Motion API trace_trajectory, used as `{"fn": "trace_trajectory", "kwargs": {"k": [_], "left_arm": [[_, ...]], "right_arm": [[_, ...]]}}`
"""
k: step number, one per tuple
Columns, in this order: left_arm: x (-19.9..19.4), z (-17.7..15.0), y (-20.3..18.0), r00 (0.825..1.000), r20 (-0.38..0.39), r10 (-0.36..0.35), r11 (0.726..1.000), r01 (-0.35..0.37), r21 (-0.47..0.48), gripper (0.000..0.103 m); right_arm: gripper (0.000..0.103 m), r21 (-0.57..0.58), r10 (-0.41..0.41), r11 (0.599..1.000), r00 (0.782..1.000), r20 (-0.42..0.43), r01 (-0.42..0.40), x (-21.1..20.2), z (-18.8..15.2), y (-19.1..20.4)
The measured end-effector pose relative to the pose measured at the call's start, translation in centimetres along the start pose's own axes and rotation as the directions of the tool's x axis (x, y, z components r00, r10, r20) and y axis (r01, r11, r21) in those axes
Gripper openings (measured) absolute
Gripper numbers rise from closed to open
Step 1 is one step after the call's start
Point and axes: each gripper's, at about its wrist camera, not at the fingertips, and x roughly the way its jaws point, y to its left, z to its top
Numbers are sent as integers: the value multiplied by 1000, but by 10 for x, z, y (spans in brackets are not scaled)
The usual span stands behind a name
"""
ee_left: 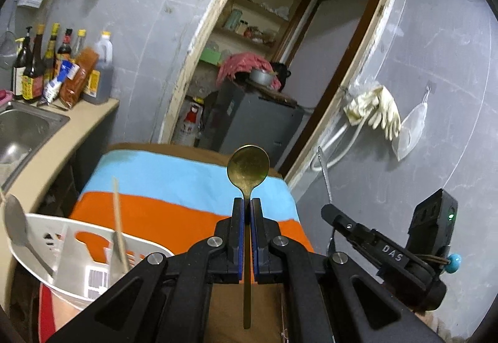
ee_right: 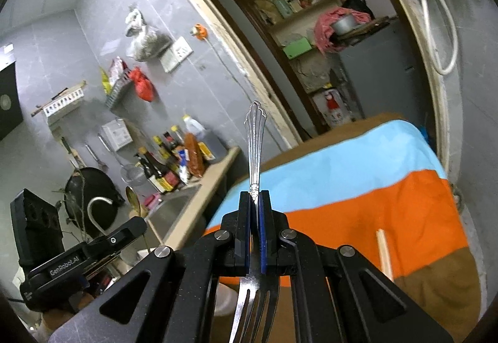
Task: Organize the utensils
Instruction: 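Carry the spoon and fork over the white caddy and lower them in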
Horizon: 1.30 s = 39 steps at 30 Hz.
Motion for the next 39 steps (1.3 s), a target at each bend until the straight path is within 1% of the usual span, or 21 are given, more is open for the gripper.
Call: {"fn": "trace_trajectory", "kwargs": {"k": [5, 9, 14, 19, 21, 25, 29, 31, 35, 39], "left_arm": [[-24, 14, 16, 998, 55, 26, 1000, -25, -18, 4], [-47, 25, 36, 992, 106, 74, 997, -71, -29, 4], [-67, 35, 74, 977, 159, 144, 988, -134, -73, 4], [-75, 38, 112, 957, 197, 210, 975, -190, -119, 4], [-77, 38, 126, 951, 212, 224, 971, -199, -133, 4], [-71, 34, 150, 946, 228, 232, 969, -204, -139, 4], [-61, 22, 165, 947, 233, 221, 972, -194, -135, 4], [-56, 17, 169, 948, 231, 218, 972, -189, -139, 4], [-51, 6, 169, 949, 243, 200, 976, -170, -137, 4], [-45, 0, 167, 947, 247, 204, 977, -181, -112, 4]], "right_arm": [[5, -9, 61, 998, 998, 17, -61, 15, 1, 25], [5, -13, 106, 994, 994, 27, -106, 31, 0, 48], [5, -27, 149, 989, 987, 55, -147, 53, -6, 79], [5, -34, 168, 986, 981, 97, -165, 71, -17, 104], [5, -40, 169, 985, 979, 111, -166, 78, -24, 111], [5, -47, 175, 984, 972, 155, -169, 91, -43, 117], [5, -60, 174, 985, 963, 205, -165, 101, -64, 119], [5, -70, 176, 984, 958, 227, -164, 104, -75, 117], [5, -96, 166, 985, 951, 262, -146, 107, -85, 122], [5, -129, 153, 984, 947, 283, -121, 107, -92, 127]]}}
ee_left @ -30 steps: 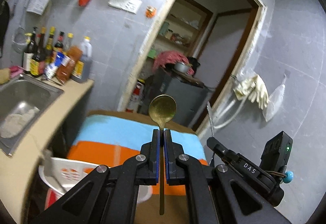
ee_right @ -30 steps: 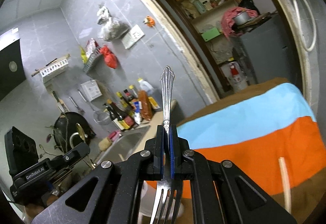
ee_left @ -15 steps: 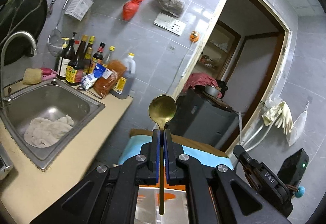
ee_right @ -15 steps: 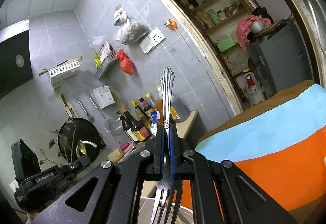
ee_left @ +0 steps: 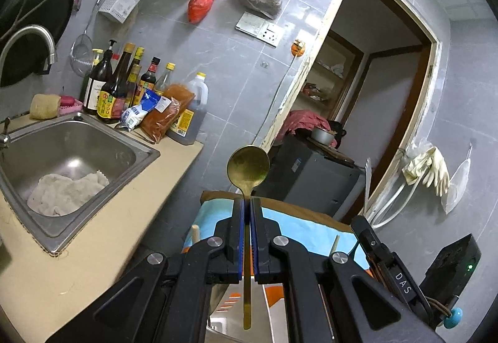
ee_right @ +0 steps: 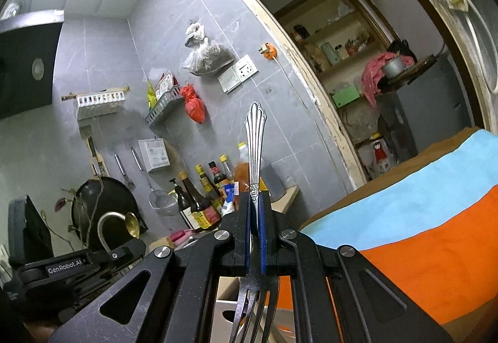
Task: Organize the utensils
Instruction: 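Carry the spoon and fork over the white caddy and lower them in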
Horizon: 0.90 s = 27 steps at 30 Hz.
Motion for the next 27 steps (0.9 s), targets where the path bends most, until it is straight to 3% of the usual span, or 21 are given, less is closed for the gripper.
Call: {"fn": "trace_trajectory", "kwargs": {"k": [9, 27], "left_arm": [[4, -12, -5, 1000, -13, 9, 999, -9, 42, 4], [-1, -16, -9, 999, -37, 29, 998, -26, 64, 4]], "right_arm": [[5, -100, -30, 995, 999, -25, 27, 0, -7, 11], [5, -120, -44, 992, 994, -96, 33, -11, 2, 3]]}}
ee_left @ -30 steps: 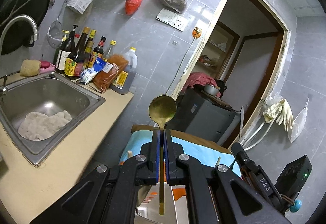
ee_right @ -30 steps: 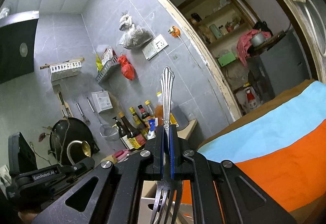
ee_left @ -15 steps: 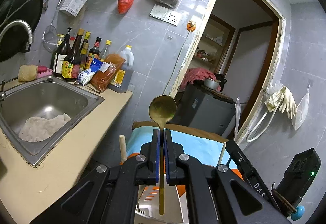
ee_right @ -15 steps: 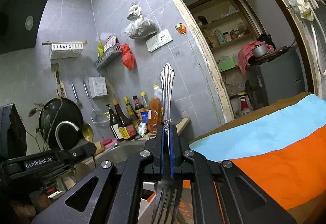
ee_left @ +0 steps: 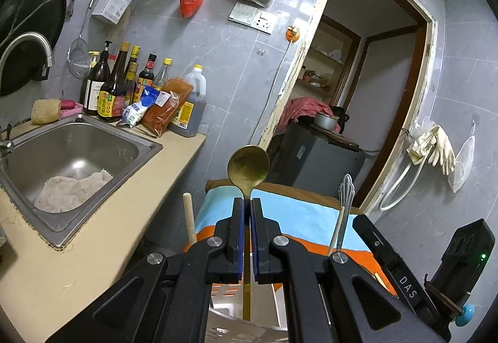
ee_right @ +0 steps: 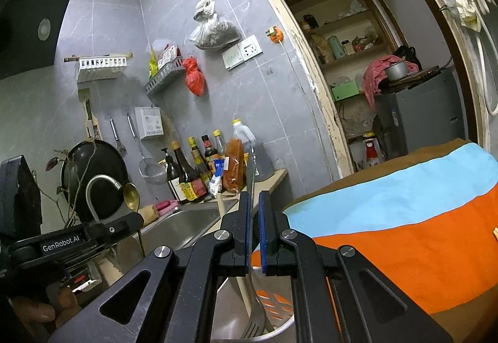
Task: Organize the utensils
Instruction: 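Carry the spoon and fork over the white caddy and lower them in, then open both grippers above the caddy and lift away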
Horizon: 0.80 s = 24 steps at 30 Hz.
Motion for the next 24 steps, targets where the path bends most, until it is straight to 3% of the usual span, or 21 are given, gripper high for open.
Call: {"fn": "trace_trajectory", "kwargs": {"k": [10, 17, 21, 24], "left_arm": [[-2, -1, -6, 999, -3, 35, 998, -35, 46, 4], [-7, 3, -7, 998, -47, 40, 999, -40, -7, 4], [-10, 4, -14, 996, -77, 51, 999, -52, -11, 5], [-12, 4, -23, 995, -89, 51, 999, -52, -7, 11]], "right_arm": [[5, 7, -15, 1000, 1000, -13, 15, -13, 6, -4], [7, 15, -41, 999, 998, -36, 42, -29, 11, -13], [38, 24, -55, 998, 997, -47, 57, -39, 21, -22], [39, 21, -61, 998, 997, -48, 62, -47, 30, -30]]}}
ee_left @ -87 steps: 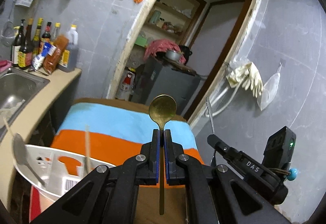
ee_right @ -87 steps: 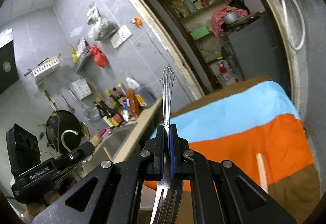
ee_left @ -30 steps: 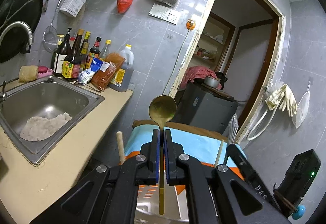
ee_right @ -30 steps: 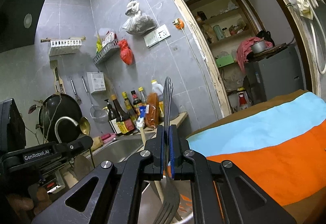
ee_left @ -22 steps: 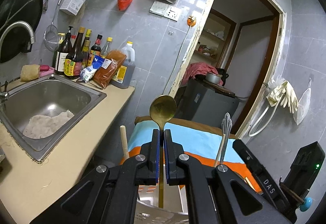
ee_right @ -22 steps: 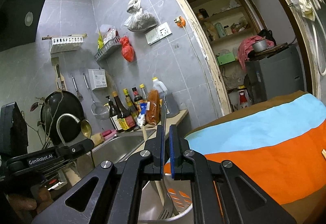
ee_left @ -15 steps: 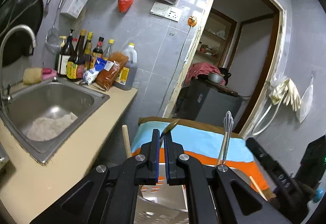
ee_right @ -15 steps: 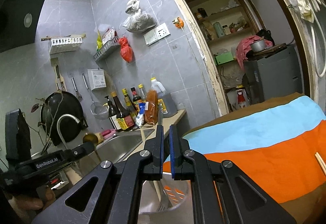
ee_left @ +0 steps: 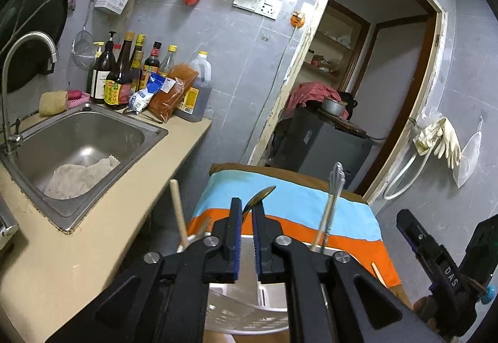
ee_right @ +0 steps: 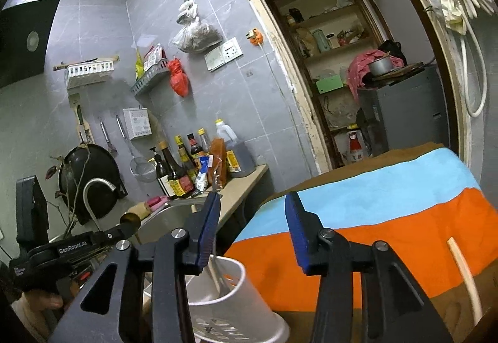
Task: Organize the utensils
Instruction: 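Open both grippers above the caddy and lift away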
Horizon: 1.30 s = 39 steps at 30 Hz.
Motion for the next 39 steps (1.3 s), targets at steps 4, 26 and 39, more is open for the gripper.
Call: {"fn": "trace_trajectory", "kwargs": {"k": [4, 26, 39], "left_arm": [[-3, -3, -12, 1000, -4, -2, 1000, 1, -14, 20], [-27, -14, -112, 993, 112, -39, 999, 39, 3, 102], [-36, -53, -157, 998, 65, -12, 997, 7, 79, 102]], "right_arm": [[49, -11, -12, 1000, 1000, -12, 12, -12, 12, -13], [101, -96, -144, 984, 989, 44, 148, -93, 81, -70], [101, -106, -228, 968, 974, 10, 227, -125, 77, -107]]}}
